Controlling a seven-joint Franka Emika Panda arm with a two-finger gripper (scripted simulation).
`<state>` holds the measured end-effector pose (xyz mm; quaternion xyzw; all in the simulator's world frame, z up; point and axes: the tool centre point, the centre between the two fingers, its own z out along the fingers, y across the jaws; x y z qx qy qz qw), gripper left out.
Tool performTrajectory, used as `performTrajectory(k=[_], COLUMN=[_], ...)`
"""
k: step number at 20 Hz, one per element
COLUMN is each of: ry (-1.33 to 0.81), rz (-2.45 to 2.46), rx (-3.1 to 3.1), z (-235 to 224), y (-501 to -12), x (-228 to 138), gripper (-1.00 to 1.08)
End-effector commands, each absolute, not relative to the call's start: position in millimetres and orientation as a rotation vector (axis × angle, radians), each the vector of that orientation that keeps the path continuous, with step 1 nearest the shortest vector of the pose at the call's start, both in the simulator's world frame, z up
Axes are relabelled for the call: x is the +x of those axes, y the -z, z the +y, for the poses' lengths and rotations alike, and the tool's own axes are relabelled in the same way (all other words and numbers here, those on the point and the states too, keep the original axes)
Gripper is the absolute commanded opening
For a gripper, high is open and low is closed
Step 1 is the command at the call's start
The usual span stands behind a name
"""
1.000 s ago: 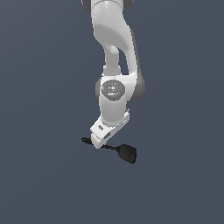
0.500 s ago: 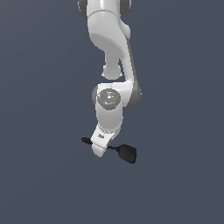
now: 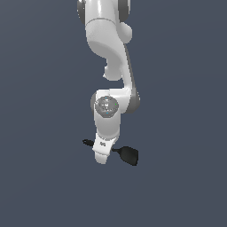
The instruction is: Pick up the object and move it to a goal position.
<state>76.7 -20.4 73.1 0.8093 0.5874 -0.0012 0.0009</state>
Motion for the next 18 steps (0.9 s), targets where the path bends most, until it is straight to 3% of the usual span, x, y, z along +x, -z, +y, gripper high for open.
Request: performTrajectory(k=[1, 18], ry=[0.002, 0.001], rz=[1.888, 1.938], rx=[2.510, 2.473], z=[-21.8, -24.1], y=[-70.6, -43.0], x=[78.3, 79.3], gripper=[1.00, 1.00])
